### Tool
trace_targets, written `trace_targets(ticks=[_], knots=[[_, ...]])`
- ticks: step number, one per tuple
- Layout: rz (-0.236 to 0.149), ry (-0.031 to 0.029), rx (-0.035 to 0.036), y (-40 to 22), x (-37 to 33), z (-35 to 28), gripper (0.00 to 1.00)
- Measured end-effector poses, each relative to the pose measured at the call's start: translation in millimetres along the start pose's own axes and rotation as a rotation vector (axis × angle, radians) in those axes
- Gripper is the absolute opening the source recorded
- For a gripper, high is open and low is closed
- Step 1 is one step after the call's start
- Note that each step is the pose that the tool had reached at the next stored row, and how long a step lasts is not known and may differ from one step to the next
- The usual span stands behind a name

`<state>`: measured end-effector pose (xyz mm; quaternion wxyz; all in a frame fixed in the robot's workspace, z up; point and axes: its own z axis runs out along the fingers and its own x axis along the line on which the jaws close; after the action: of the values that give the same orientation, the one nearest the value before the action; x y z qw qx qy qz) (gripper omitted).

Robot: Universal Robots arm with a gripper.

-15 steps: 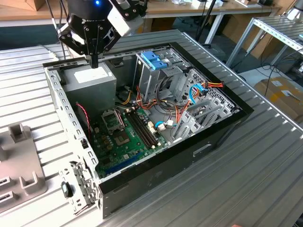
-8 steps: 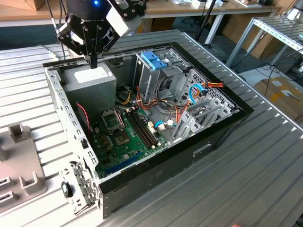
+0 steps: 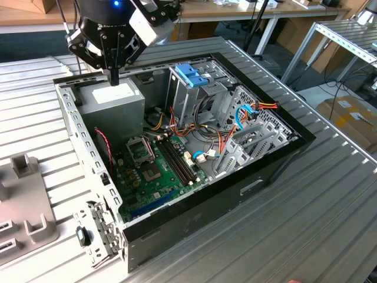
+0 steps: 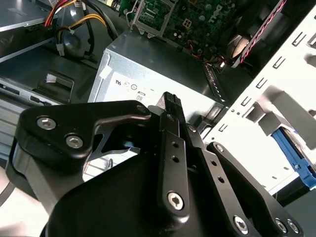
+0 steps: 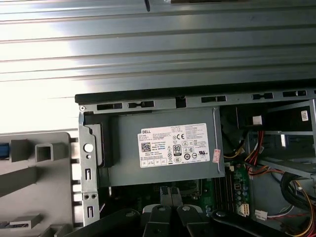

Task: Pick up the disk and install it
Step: 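Reach for the disk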

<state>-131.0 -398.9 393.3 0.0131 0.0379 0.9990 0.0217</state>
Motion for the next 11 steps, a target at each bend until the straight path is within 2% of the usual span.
trace_targets(ticks=[11], knots=[[0.0, 0.0, 0.0, -0.7, 8.9, -0.3, 0.11]])
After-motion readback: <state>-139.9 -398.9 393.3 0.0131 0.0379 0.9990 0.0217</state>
